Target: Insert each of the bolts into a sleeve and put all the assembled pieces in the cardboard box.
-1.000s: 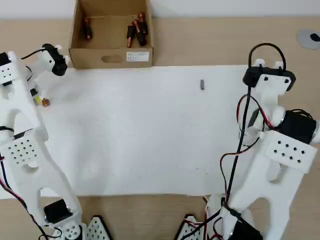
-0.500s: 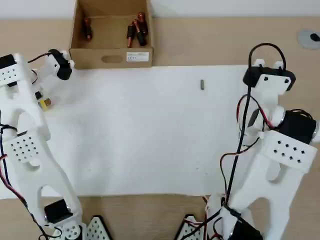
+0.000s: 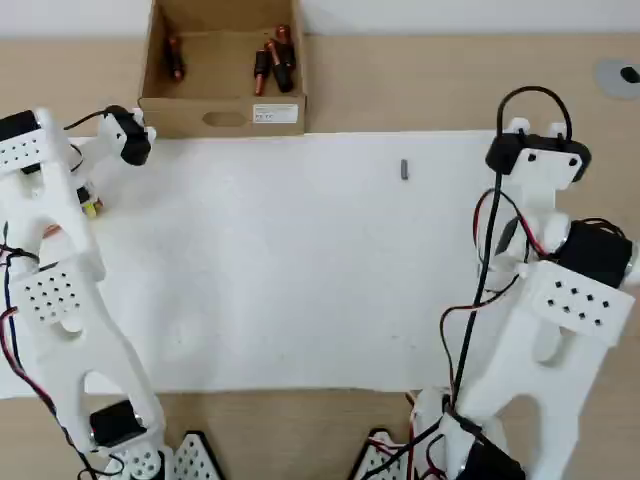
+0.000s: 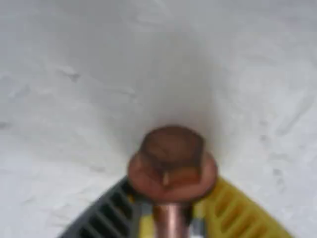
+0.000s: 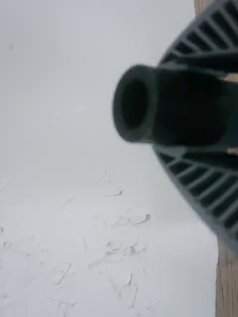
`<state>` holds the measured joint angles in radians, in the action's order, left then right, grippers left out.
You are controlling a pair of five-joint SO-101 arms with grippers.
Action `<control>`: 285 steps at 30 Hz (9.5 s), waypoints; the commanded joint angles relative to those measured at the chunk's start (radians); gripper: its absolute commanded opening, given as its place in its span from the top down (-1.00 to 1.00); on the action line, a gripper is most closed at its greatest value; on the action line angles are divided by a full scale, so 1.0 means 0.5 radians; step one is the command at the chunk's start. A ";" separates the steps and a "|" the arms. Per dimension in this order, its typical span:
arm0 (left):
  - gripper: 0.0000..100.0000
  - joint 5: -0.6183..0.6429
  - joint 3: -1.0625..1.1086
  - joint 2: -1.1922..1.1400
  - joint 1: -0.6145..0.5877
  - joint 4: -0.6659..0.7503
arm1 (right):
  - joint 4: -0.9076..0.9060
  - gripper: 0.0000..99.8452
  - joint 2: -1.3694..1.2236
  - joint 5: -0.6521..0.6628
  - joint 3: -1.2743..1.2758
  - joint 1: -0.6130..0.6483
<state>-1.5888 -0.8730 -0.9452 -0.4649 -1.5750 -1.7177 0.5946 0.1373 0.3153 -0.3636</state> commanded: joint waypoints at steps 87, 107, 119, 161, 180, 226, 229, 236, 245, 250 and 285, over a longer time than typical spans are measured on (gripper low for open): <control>1.00 3.523 3.999 5.461 0.516 1.022 | 1.056 0.98 2.251 -0.282 1.610 1.208; 1.00 4.229 3.910 5.541 1.399 1.341 | 1.056 0.98 2.662 -0.068 1.956 2.048; 1.00 4.229 3.762 5.534 1.746 1.344 | 1.295 0.98 2.662 -0.040 1.966 2.266; 1.00 4.226 3.860 5.531 1.826 1.369 | 1.464 0.98 2.662 0.138 1.990 2.321; 1.00 4.134 4.014 5.534 1.771 1.381 | 1.464 0.98 2.665 0.138 1.938 2.321; 0.90 3.689 4.180 5.531 2.470 1.013 | 1.464 0.98 2.665 0.141 1.953 2.321; 0.75 3.689 4.189 5.531 2.470 1.010 | 1.464 0.98 2.665 0.141 1.953 2.321; 0.72 3.686 4.173 5.528 2.394 0.868 | 1.464 0.98 2.665 0.141 1.959 2.321; 0.72 3.363 4.078 5.528 2.071 0.853 | 1.464 0.98 2.665 0.141 1.978 2.321; 0.72 3.369 3.995 5.528 2.053 0.853 | 1.464 0.98 2.665 0.141 1.984 2.321; 1.00 3.026 4.689 5.537 0.522 0.896 | 1.363 0.98 2.549 -0.218 1.849 1.560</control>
<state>-0.0698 1.4346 1.8151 -0.1903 -1.1730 -1.0380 1.8082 0.0407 1.3172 0.4327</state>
